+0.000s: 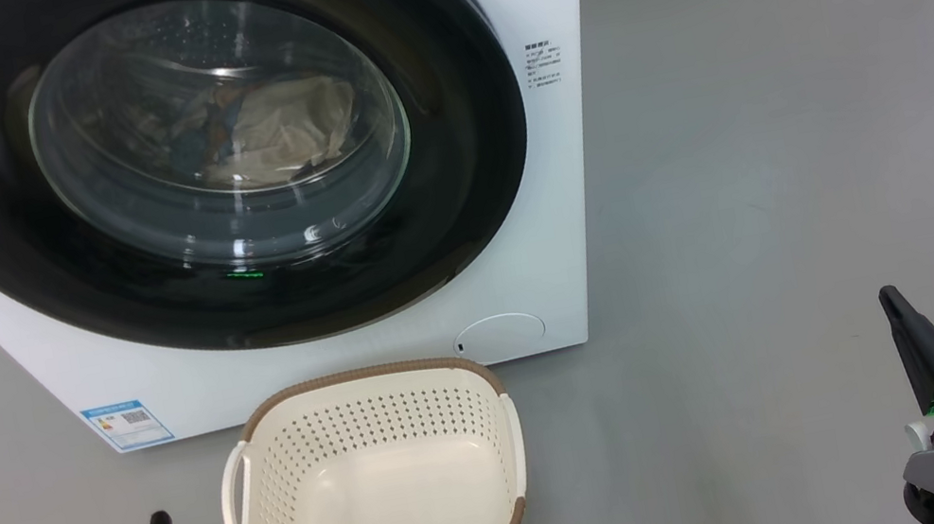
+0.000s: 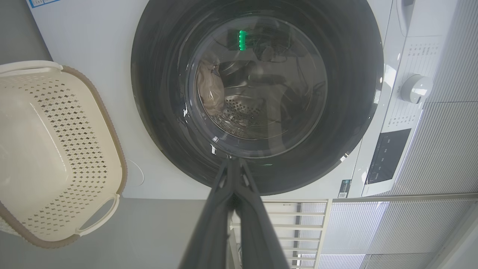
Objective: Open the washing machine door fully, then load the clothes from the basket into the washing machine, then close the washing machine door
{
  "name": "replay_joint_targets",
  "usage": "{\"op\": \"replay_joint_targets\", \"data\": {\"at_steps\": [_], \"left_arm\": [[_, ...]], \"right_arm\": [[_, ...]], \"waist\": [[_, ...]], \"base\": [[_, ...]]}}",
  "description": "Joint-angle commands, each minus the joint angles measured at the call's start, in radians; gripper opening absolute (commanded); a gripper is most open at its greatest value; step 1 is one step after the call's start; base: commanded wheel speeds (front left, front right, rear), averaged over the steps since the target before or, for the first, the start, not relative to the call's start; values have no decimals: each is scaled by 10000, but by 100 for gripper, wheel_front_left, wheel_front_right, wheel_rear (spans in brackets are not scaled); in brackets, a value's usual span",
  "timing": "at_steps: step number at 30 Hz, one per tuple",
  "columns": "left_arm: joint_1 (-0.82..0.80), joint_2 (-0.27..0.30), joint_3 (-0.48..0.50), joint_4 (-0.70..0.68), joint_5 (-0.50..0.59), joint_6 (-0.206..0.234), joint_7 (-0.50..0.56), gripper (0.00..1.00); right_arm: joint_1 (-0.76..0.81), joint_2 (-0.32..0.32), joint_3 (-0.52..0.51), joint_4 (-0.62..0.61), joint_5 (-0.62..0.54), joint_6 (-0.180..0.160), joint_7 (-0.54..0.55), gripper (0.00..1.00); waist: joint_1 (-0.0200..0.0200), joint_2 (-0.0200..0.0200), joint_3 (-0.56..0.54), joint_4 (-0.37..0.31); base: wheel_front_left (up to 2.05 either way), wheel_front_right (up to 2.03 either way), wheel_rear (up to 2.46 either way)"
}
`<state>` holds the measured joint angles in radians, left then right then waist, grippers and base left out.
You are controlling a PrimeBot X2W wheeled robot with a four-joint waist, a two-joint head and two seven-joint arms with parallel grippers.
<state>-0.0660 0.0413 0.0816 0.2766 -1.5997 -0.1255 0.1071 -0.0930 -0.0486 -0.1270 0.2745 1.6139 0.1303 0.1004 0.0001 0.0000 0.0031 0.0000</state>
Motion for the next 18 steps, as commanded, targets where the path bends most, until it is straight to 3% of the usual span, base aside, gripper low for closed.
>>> {"op": "replay_joint_targets", "data": {"at_steps": [1, 18], "left_arm": [[-421, 89, 326, -313, -87, -52, 64, 0], [-421, 89, 324, -313, -87, -52, 63, 0]], "right_arm": [[-143, -65, 192, -300, -3, 4, 80, 0], [-144, -54, 176, -300, -17, 4, 93, 0]], "waist": [[-1, 0, 0, 0], [-1, 0, 0, 0]], "base": [[0, 0, 0], [0, 0, 0]]}}
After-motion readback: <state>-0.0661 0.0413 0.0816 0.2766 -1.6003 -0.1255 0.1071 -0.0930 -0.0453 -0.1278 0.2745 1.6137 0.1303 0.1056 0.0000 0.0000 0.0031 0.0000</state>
